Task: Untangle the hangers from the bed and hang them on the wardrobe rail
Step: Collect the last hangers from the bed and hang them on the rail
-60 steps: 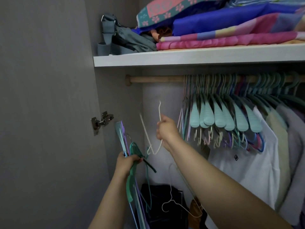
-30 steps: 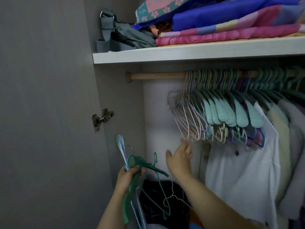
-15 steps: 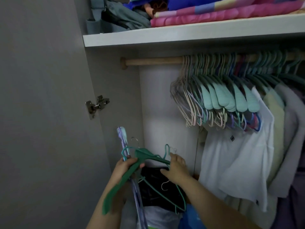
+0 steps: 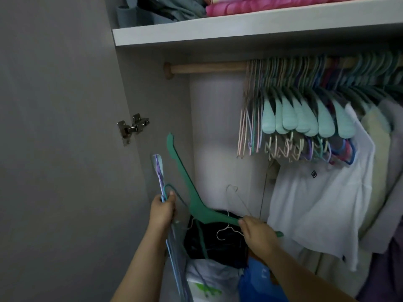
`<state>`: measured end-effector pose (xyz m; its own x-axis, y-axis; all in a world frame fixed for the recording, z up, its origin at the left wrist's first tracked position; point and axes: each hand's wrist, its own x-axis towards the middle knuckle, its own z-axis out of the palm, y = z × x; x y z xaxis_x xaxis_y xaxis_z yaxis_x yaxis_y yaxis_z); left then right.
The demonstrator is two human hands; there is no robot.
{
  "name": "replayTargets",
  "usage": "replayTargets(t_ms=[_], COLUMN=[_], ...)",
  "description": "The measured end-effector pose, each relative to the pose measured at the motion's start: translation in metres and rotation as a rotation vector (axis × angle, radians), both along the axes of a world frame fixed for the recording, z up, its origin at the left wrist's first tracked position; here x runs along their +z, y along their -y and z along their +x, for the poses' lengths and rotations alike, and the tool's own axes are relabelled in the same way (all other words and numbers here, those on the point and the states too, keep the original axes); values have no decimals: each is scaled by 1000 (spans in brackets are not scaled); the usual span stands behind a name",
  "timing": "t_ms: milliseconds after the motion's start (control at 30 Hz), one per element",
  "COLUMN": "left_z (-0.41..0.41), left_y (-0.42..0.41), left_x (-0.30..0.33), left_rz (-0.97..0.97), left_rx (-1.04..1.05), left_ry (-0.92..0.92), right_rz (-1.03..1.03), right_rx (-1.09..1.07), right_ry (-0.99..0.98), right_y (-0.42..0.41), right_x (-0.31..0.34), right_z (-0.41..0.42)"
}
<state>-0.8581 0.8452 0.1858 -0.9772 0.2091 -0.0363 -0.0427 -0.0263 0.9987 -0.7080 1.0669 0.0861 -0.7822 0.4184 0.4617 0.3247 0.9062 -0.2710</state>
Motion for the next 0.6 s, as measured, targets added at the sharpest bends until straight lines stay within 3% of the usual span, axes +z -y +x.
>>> replayTargets(t_ms=[67,200,267,367,500,600], left_z=[-5,-20,-26,-30,-31,-33], left_y=[-5,-16,-21,-27,-29,-29], left_x=[-5,-17,-24,-35,-49,-51], left_rz=[-43,-95,-109,-139,-168,-169], left_rx=[47,94,96,100,100,101], left_ry=[-52,-77,-55,-25,11,26], right_rz=[51,-150,-207,-250,-796,-868], right_rx=[-58,-127,-122,-220,-193,-191], right_ry=[21,88,215,250,574,570], right_y=[-7,-20,-24,-40,-42,-32], right_x=[-8,-20,-10,-6,19,28], right_z=[10,27,28,23,27,26])
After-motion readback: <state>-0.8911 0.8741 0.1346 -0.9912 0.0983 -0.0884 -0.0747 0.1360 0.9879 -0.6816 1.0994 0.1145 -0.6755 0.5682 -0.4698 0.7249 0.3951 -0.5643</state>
